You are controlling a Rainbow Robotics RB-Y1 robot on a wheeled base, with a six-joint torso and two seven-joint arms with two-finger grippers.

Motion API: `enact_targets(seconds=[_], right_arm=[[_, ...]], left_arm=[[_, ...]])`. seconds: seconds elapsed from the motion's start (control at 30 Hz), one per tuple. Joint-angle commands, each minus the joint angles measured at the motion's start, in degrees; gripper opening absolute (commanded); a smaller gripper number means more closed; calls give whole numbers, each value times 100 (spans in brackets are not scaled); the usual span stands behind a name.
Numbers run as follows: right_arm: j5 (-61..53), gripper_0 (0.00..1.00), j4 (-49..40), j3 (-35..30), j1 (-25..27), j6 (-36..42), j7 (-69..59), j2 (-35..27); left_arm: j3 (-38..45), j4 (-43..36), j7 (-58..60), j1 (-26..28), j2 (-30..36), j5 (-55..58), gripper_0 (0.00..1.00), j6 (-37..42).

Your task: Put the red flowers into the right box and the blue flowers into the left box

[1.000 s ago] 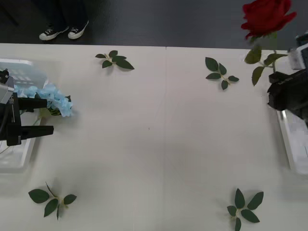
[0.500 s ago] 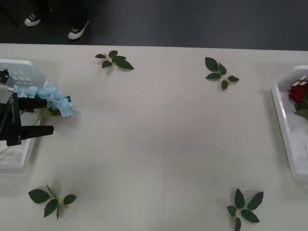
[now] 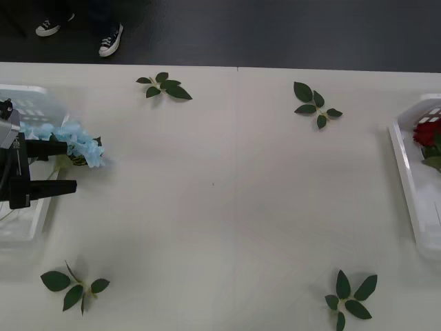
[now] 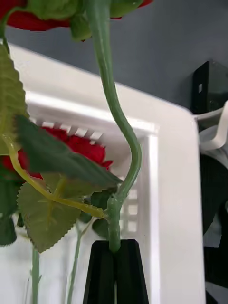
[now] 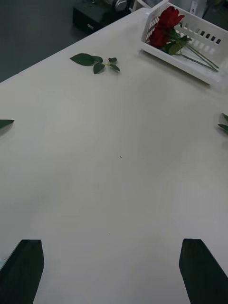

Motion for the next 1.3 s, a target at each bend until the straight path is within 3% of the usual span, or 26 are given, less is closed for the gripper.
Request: enact_targets(seconds=[0.03,0.17,0.57,0.6,0.73,0.8,0.87,1.3], right_arm=[[-49,0,30,365,-116,-12,-252,-46],[118,0,109,682,-274,23,-323,24],[1884,1,117,787,-669,700,-542,1123],[1937,10,117,822,-661,709,-560,1132],[2324,70,117,1007,-634,691,-999,1220],[2552,87,117,1121,-617,700,-1210,1273],[2737,92,117,1156,-599,700,-1342,1352],[3018,93,109,1358,-564,691,-1474,1738]], left_arm=[[33,-137,-357,-84,205,29,83,-41],[33,-137,-357,-84,205,29,83,-41],[33,-137,-357,-84,205,29,83,-41],[33,-137,-357,-84,205,29,83,-41],[33,-137,-357,-84,205,29,83,-41],[33,-137,-357,-84,205,29,83,-41],[33,-137,-357,-84,205,29,83,-41],[33,-137,-357,-84,205,29,83,-41]])
